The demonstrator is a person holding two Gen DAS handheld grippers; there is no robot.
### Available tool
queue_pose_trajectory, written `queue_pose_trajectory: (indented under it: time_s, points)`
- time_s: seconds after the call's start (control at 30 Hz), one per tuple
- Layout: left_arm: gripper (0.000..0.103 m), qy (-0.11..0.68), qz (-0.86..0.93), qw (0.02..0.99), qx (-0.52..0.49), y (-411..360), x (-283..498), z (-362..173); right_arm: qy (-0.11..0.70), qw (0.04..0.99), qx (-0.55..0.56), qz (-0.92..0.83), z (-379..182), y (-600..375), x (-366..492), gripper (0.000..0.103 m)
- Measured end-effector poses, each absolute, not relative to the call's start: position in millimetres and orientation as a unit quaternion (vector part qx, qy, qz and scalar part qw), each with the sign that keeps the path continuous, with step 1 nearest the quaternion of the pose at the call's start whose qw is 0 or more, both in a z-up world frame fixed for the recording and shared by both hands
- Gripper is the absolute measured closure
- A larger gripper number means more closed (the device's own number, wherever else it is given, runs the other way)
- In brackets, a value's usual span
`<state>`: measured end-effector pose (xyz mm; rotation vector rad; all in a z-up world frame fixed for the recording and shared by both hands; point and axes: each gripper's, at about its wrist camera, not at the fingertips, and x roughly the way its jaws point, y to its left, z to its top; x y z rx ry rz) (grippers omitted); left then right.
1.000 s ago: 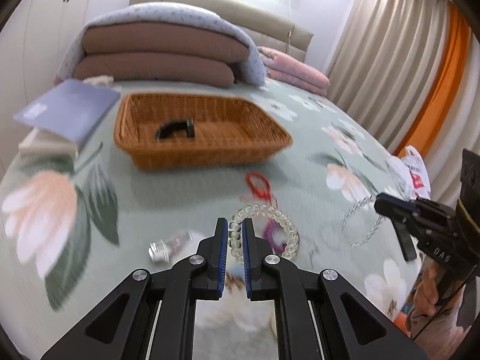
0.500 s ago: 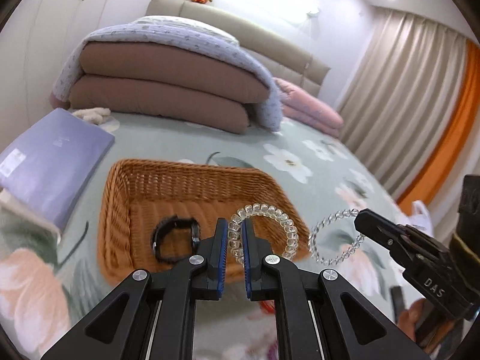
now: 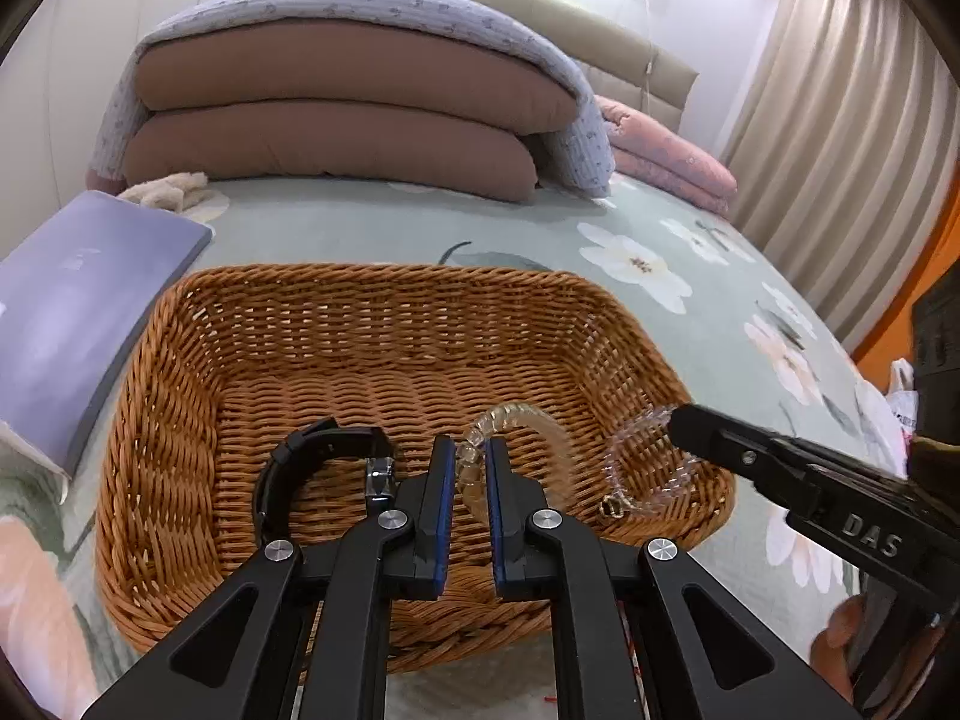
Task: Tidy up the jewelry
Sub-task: 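Drop the pearl bracelet in the basket with the left gripper while the right drops the clear bracelet, then grasp the keys with the left gripper while the right gripper grasps the purple coil bracelet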
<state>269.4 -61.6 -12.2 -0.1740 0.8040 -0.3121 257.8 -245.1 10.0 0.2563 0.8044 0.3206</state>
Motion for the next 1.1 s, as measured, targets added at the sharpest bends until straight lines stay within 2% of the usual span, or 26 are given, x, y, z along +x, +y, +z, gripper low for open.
queue_pose_trajectory:
  time_s: [0.03,0.07,0.1,0.17,0.4,0.67,0.87,1.1]
  points:
    - [0.091,0.388,-0.156,0.904,-0.087,-61,268,-10,0.385,0.901,0.124,0.158,13,-245,256,0.079]
    - [0.085,0.388,-0.158,0.904,-0.088,-61,267,-8,0.38,0.903,0.122,0.161,17,-245,252,0.073]
    - [0.076,0.385,-0.162,0.904,-0.088,-61,264,-6,0.373,0.906,0.116,0.165,21,-245,246,0.073]
    - [0.069,0.371,-0.165,0.91,-0.081,-61,257,1,0.365,0.909,0.107,0.17,29,-244,235,0.073]
    - [0.069,0.347,-0.175,0.919,-0.058,-39,214,23,0.347,0.914,0.063,0.203,37,-241,167,0.073]
    - [0.069,0.336,-0.178,0.922,-0.076,22,150,35,0.376,0.901,0.037,0.214,2,-238,106,0.073]
    - [0.069,0.35,-0.163,0.919,-0.083,47,116,16,0.4,0.892,0.032,0.208,-23,-242,95,0.073]
    - [0.069,0.404,-0.182,0.893,-0.084,51,107,-29,0.421,0.881,0.024,0.215,-41,-244,100,0.073]
